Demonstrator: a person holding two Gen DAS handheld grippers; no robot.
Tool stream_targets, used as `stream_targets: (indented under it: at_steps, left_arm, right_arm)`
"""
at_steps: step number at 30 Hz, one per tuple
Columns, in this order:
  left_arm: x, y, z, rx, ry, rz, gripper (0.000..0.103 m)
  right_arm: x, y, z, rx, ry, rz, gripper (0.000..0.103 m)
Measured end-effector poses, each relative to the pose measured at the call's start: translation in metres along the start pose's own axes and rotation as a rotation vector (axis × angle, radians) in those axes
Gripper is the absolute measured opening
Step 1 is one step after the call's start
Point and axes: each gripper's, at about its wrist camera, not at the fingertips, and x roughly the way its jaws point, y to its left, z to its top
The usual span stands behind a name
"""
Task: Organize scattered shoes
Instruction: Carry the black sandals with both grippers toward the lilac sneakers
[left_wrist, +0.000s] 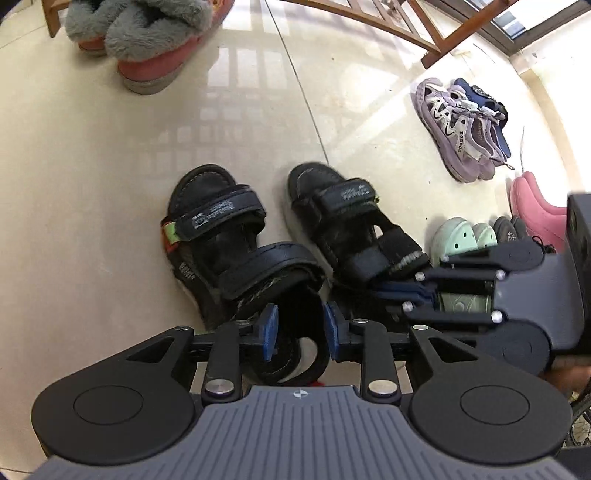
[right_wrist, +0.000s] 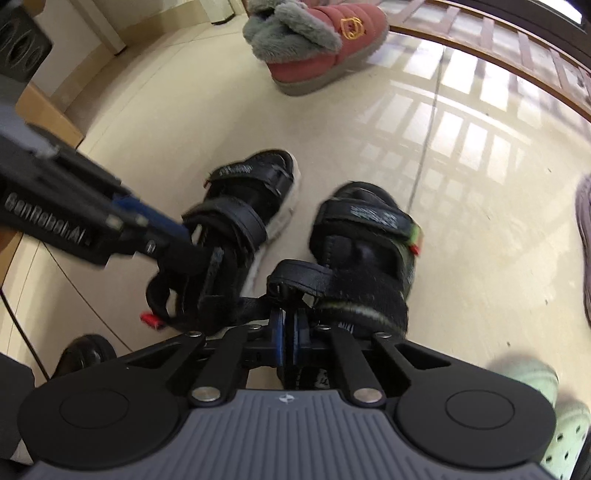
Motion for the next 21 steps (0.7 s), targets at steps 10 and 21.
stream_targets:
  at_steps: [10,21]
  left_arm:
    - [-0.018,0.029,-0.008,-0.025,-0.049,0.059,0.035]
    - [0.003,0.041,-0.016,-0.088,-0.006,0.070,0.037]
  right_arm:
    - [-0.004,0.004,0.007,-0.015,0.014,0.063,0.027]
    - [0.005,0.024,0.018,0.062,0.041,0.034,0.081]
